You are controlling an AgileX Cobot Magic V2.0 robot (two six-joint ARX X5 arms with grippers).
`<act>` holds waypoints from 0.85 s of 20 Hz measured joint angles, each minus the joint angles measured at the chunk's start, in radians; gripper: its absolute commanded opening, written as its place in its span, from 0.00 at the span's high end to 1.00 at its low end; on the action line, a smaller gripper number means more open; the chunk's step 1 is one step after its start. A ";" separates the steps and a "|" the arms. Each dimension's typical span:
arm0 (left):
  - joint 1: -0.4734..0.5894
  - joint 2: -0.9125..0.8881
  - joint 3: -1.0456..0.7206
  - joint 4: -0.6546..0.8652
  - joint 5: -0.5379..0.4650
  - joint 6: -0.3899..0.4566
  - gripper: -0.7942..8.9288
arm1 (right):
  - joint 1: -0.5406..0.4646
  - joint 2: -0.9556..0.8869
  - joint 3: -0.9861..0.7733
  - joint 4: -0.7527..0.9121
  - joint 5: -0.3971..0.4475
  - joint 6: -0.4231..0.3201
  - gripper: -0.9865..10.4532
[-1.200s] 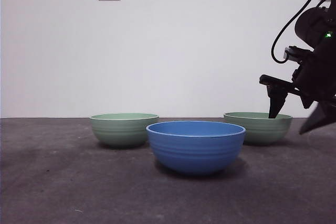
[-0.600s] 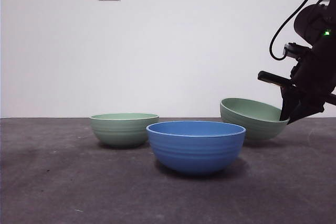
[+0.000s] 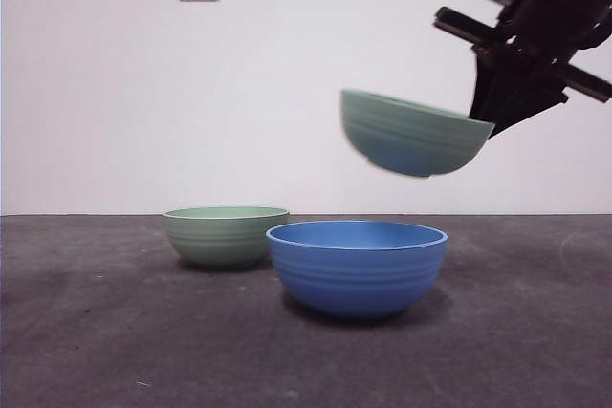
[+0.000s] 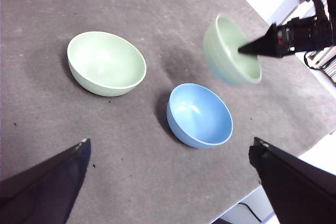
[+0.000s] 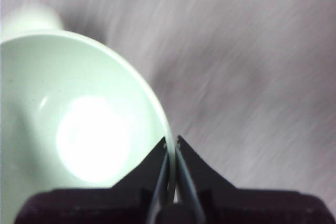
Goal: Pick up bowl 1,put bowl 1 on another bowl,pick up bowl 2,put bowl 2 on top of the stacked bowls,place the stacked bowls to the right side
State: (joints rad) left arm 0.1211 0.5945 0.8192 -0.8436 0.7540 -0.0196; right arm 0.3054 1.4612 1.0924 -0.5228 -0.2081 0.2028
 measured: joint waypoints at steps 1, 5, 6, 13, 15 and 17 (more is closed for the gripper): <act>0.000 0.000 0.000 0.000 0.000 0.000 0.27 | 0.031 0.002 0.000 -0.025 0.001 -0.012 0.92; 0.000 0.000 0.000 0.000 0.000 0.000 0.27 | 0.131 0.017 0.000 -0.031 0.055 -0.033 0.92; 0.000 0.000 0.000 0.000 0.000 0.000 0.27 | 0.146 0.028 0.000 -0.031 0.079 -0.039 0.92; 0.000 0.000 0.000 0.000 0.000 0.000 0.27 | 0.195 0.143 0.000 -0.038 0.109 -0.068 0.92; 0.000 0.000 0.000 0.000 0.000 0.000 0.27 | 0.214 0.159 0.000 -0.039 0.108 -0.077 0.92; 0.000 0.007 0.000 0.000 0.000 0.000 0.27 | 0.227 0.159 0.000 -0.039 0.108 -0.087 0.87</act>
State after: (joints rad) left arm 0.1211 0.6018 0.8192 -0.8436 0.7540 -0.0196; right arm 0.5323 1.6203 1.0924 -0.5613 -0.0998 0.1158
